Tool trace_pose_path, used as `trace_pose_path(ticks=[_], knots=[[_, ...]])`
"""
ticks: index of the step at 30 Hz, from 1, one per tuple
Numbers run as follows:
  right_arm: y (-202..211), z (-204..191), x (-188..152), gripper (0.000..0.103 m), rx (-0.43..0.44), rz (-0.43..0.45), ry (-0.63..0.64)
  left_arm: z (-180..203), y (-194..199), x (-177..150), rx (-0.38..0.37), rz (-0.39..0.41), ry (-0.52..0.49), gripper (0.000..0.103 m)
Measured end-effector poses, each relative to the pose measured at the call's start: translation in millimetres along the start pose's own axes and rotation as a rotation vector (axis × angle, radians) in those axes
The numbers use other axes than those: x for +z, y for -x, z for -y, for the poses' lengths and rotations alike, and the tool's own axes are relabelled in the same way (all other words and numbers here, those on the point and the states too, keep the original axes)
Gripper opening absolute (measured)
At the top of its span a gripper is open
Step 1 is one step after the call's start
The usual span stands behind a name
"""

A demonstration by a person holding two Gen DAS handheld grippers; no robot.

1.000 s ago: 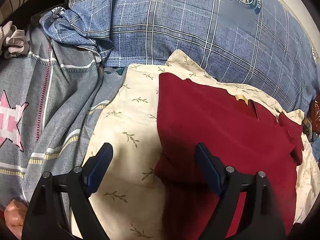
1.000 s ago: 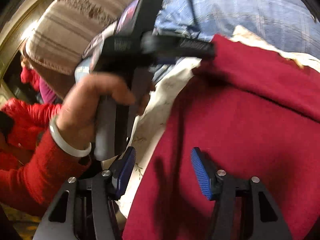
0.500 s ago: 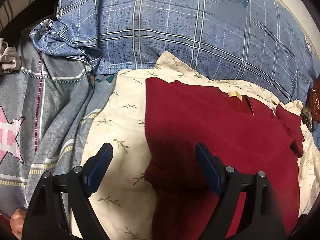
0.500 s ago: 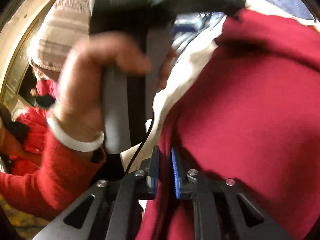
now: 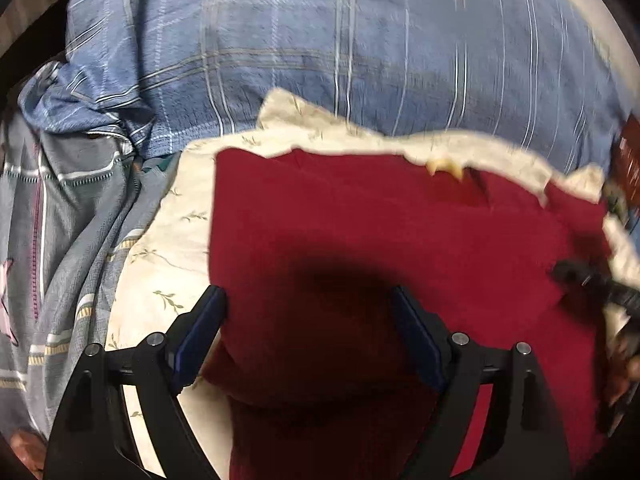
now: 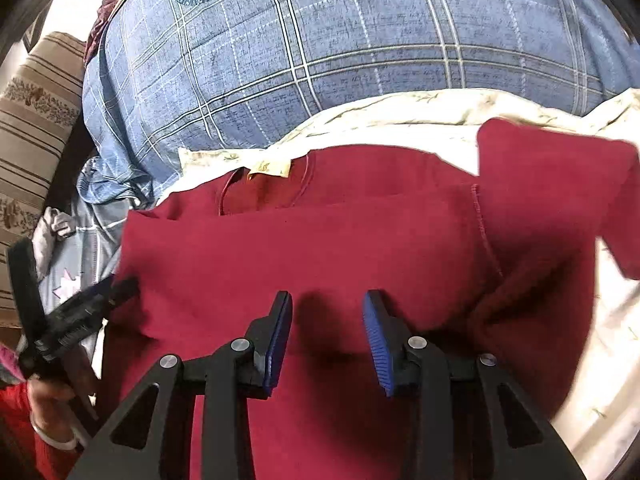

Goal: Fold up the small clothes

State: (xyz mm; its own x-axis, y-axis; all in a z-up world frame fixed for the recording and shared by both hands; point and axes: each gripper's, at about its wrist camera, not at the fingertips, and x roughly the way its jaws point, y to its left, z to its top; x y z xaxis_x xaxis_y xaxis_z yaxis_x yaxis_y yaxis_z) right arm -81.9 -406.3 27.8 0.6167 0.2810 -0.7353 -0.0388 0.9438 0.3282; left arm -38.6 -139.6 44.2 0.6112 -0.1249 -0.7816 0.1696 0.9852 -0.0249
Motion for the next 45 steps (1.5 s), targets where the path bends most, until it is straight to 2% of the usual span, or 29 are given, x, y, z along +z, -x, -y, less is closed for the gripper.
trace_pose_path(ticks=[2, 6, 9, 11, 17, 19, 21, 22, 25, 27, 30, 32, 36, 41, 43, 45], knots=[[0, -5, -1, 0.04, -0.011, -0.003, 0.03, 5, -4, -3, 0.032, -0.002, -0.029, 0.086], [8, -4, 1, 0.04, -0.029, -0.002, 0.05, 3, -2, -3, 0.026, 0.003, -0.007, 0.086], [24, -14, 2, 0.048, -0.043, 0.041, 0.065, 0, 4, -2, 0.026, 0.016, 0.019, 0.086], [29, -30, 0, 0.058, -0.082, 0.063, 0.086, 1, 8, -1, 0.031, 0.026, 0.023, 0.086], [36, -85, -12, 0.064, -0.243, 0.141, 0.224, 7, 33, -4, 0.063, 0.109, 0.02, 0.086], [38, -98, -15, 0.065, -0.294, 0.153, 0.245, 4, 44, -8, 0.037, 0.133, 0.039, 0.086], [42, -109, -20, 0.072, -0.34, 0.169, 0.275, 2, 51, -13, -0.02, 0.16, 0.062, 0.086], [43, -115, -23, 0.075, -0.379, 0.18, 0.296, 2, 51, -14, -0.036, 0.159, 0.064, 0.086], [39, -124, -27, 0.075, -0.442, 0.145, 0.337, 3, 49, -14, -0.06, 0.134, 0.083, 0.086], [50, -129, -31, 0.076, -0.434, 0.178, 0.335, 0, 57, -14, -0.094, 0.161, 0.109, 0.086], [51, -130, -30, 0.077, -0.438, 0.163, 0.322, -1, 60, -13, -0.031, 0.168, 0.099, 0.086], [55, -132, -31, 0.077, -0.417, 0.166, 0.317, -5, 63, -15, -0.045, 0.176, 0.109, 0.086], [52, -135, -34, 0.077, -0.42, 0.155, 0.323, -6, 60, -16, -0.005, 0.167, 0.098, 0.086], [48, -136, -32, 0.077, -0.412, 0.161, 0.315, -2, 59, -13, -0.01, 0.185, 0.088, 0.086], [43, -133, -31, 0.077, -0.42, 0.15, 0.316, 0, 52, -13, 0.015, 0.153, 0.074, 0.086], [40, -124, -30, 0.077, -0.41, 0.135, 0.296, 0, 49, -14, -0.021, 0.134, 0.082, 0.086]])
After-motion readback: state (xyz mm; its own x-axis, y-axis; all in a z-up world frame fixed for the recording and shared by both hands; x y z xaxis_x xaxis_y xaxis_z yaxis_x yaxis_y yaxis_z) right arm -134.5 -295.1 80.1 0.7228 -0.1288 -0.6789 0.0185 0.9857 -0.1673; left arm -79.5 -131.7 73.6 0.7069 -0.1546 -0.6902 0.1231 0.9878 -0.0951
